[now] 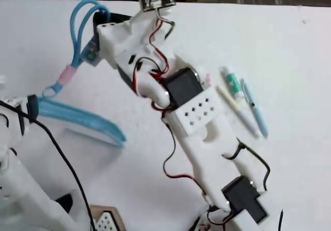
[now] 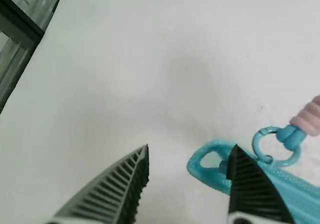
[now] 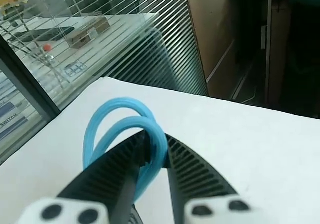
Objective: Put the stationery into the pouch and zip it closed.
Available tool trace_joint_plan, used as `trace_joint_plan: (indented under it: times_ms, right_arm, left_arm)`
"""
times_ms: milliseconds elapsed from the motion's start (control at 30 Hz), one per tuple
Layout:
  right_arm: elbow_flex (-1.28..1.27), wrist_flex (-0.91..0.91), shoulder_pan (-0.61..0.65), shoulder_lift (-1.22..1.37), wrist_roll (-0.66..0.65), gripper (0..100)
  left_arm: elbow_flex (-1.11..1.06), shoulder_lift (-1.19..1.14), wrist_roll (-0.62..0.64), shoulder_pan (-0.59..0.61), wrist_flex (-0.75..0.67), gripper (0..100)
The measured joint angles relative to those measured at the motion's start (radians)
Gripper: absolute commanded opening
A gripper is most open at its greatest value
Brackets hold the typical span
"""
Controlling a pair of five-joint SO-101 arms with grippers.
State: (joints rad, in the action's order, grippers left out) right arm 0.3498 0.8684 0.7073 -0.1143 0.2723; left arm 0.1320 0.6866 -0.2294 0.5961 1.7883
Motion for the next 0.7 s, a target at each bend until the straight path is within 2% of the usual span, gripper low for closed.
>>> trace_joint_plan:
  times_ms: [367, 567, 700]
  right_arm:
    - [0.000, 0.000, -0.002, 0.000, 0.000, 1.7]
    - [0.000, 0.000, 0.000, 0.000, 0.000, 1.7]
    - [0.000, 0.000, 0.000, 0.000, 0.000, 1.7]
  left_arm:
    - [0.023, -0.252, 0.012, -0.015, -0.012, 26]
    - [0.028, -0.298, 0.012, -0.015, -0.014, 26]
    - [0.032, -0.325, 0.012, -0.015, -0.014, 17]
